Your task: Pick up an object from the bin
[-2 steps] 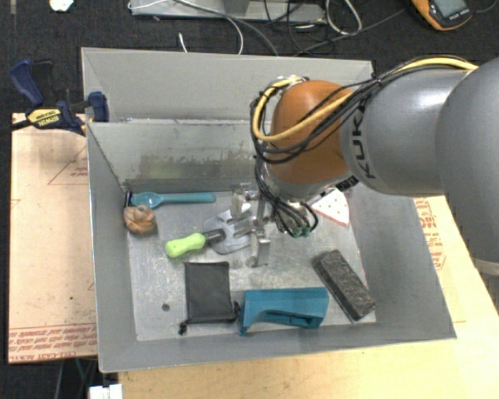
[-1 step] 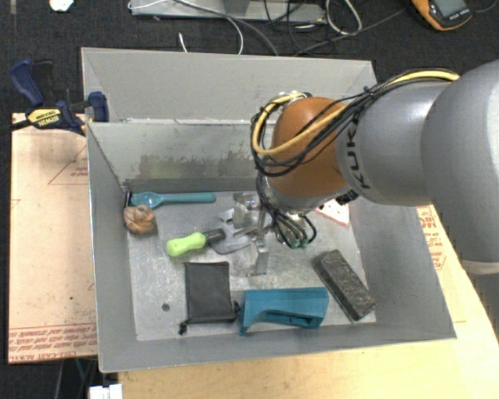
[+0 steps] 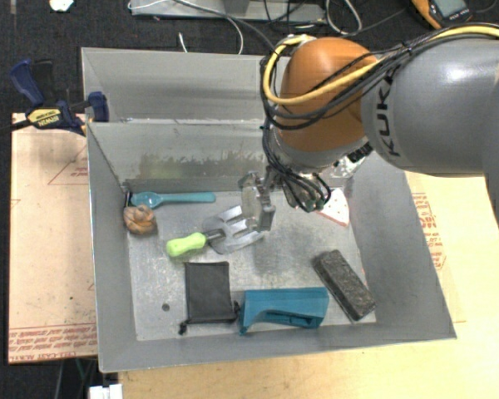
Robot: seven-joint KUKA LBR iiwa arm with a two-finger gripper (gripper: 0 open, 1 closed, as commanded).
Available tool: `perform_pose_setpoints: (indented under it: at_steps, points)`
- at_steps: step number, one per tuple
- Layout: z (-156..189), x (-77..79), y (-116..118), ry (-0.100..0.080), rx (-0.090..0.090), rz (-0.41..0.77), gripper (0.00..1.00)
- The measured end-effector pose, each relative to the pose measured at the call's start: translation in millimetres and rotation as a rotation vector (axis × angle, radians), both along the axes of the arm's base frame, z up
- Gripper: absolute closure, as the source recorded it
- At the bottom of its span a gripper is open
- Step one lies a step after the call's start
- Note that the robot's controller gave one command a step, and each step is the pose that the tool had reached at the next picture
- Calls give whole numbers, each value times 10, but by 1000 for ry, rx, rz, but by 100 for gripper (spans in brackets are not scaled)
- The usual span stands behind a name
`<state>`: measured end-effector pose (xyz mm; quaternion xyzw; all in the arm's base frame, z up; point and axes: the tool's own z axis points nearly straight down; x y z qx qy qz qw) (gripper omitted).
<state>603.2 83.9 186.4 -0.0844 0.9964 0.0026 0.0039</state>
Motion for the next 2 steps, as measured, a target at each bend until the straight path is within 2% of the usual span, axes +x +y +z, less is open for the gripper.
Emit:
perform_pose_setpoints:
  at_steps: [1, 2]
  points:
    - [-1, 0, -1, 0, 0, 0, 0]
    - [-1, 0, -1, 0, 0, 0, 0]
